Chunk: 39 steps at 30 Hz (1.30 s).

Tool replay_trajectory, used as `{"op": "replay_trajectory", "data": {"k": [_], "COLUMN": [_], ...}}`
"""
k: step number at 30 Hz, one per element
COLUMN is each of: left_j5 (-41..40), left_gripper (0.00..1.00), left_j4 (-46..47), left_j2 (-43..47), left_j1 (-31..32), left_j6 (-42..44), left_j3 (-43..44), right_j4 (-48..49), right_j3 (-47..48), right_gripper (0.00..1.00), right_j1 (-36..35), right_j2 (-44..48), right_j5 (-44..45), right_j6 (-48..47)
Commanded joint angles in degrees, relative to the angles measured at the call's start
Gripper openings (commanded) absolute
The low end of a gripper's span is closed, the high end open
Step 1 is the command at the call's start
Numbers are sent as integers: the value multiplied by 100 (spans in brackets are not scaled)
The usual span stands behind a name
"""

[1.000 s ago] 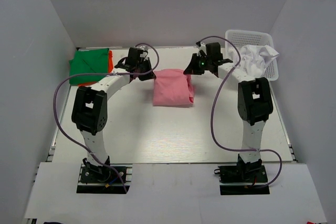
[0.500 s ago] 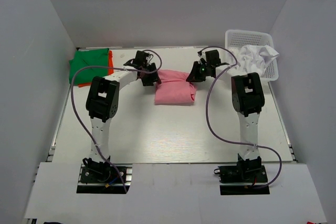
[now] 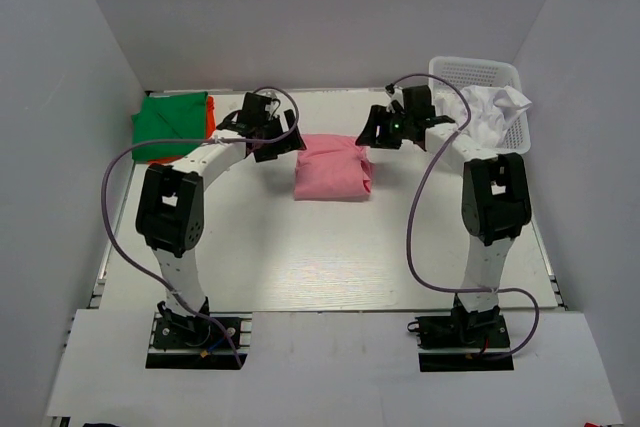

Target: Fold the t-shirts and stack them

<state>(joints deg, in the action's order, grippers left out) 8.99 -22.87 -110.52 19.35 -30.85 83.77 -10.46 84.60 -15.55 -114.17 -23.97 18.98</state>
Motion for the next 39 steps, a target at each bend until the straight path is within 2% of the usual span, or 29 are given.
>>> {"op": "replay_trajectory", "data": {"k": [1, 5, 11, 12, 15, 16, 17, 20, 21, 23, 24, 25, 26, 28, 35, 39], "left_j5": [-126, -126, -125, -126, -74, -73, -73, 224, 304, 445, 506, 507, 507, 507, 674, 806], "left_gripper": [100, 100, 100, 100, 90, 81, 77, 59, 46, 33, 23, 16, 3, 0, 0, 0], "left_j4": [168, 353, 231, 65, -268, -366, -454, -421, -307, -201, -113, -112, -112, -112, 54, 493], "left_j2": [470, 155, -1005, -1389, -2119, -2271, -2385, -2527, -2527, -2475, -2474, -2405, -2404, -2299, -1702, -929], "left_j1": [25, -36, 25, 25, 25, 25, 25, 25, 25, 25, 25, 25, 25, 25, 25, 77], "left_j6": [97, 307, 852, 853, 923, 923, 923, 923, 923, 923, 923, 923, 923, 923, 984, 924], "left_j3": [-273, -19, 1430, 1876, 2678, 2854, 3108, 3181, 3111, 2971, 2918, 2865, 2865, 2865, 2602, 1673], "right_j4": [62, 0, -308, -334, -501, -510, -510, -475, -440, -387, -387, -369, -360, -212, 228, 509], "right_j3": [-163, 213, 1199, 1269, 1700, 1840, 1867, 2078, 2104, 2192, 2236, 2254, 2237, 2141, 1316, 664], "right_gripper": [62, 63, 67, 67, 67, 67, 67, 64, 57, 50, 35, 26, 18, 0, 0, 0], "right_j1": [-115, -150, -159, -133, -132, -124, -124, -124, -124, -115, -106, -106, -106, -106, -132, -141], "right_j2": [124, -210, -1045, -1107, -1415, -1450, -1572, -1757, -1784, -1880, -1916, -1925, -1916, -1864, -1161, -223], "right_j5": [50, 278, 656, 691, 841, 832, 797, 692, 674, 507, 455, 446, 385, 305, 270, 252], "right_j6": [-97, -114, -149, -158, -149, -167, -176, -167, -158, -106, -97, -88, -62, -53, -17, -8]}}
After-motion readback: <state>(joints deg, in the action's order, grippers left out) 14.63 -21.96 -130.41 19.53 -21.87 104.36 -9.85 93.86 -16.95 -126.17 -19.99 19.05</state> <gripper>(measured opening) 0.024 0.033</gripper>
